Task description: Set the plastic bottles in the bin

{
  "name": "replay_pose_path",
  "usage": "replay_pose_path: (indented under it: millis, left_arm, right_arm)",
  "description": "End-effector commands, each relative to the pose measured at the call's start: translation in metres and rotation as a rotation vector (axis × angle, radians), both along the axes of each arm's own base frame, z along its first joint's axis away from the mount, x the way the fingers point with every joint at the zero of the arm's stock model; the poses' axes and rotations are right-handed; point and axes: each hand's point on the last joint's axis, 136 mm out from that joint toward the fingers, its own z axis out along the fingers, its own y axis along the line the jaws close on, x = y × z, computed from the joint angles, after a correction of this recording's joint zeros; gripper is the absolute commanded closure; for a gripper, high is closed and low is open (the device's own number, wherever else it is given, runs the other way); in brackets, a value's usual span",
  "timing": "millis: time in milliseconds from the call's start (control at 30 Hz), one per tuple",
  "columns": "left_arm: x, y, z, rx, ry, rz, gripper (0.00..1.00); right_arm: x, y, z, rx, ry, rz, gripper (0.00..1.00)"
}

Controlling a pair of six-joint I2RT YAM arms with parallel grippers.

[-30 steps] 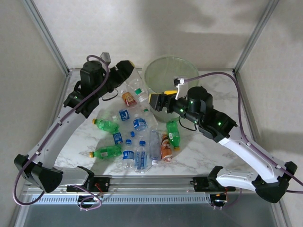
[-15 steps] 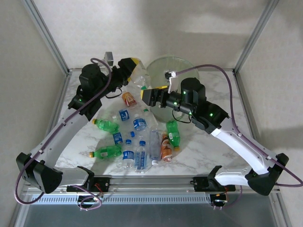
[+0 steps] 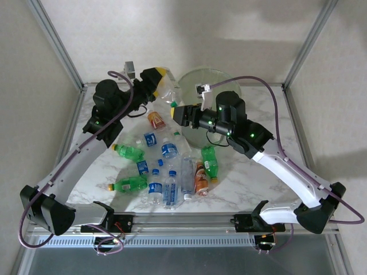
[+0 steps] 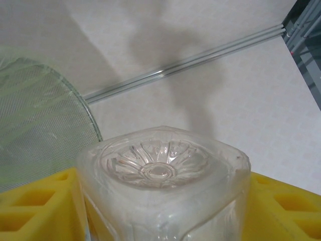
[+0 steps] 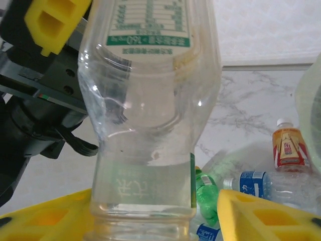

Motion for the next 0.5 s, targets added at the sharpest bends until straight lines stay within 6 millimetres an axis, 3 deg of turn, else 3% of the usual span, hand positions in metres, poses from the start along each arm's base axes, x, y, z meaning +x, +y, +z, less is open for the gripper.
replay_pose_path:
  millis: [0, 100, 167, 333, 467]
  left_arm:
    - [-0.011, 0.005, 0.018, -0.035, -0.057, -0.017, 0.42]
    - [-0.008, 0.008, 0.014, -0.023, -0.052, 0.0, 0.37]
    - [-0.007, 0.012, 0.011, -0.01, -0.047, 0.023, 0.22]
    - [-0.008, 0.021, 0.011, 0.022, -0.047, 0.079, 0.01]
    - [-0.007, 0.033, 0.01, 0.095, -0.051, 0.152, 0.0]
  right_arm:
    - [0.001, 0.0, 0.021, 0.037, -0.042, 0.004, 0.54]
    - [0.001, -0.001, 0.023, 0.036, -0.046, 0.001, 0.63]
    - [0.002, -0.003, 0.025, 0.036, -0.049, -0.011, 0.65]
    - [0.004, -0.007, 0.024, 0.027, -0.051, -0.037, 0.72]
    - [0.013, -0.016, 0.025, -0.008, -0.062, -0.103, 0.71]
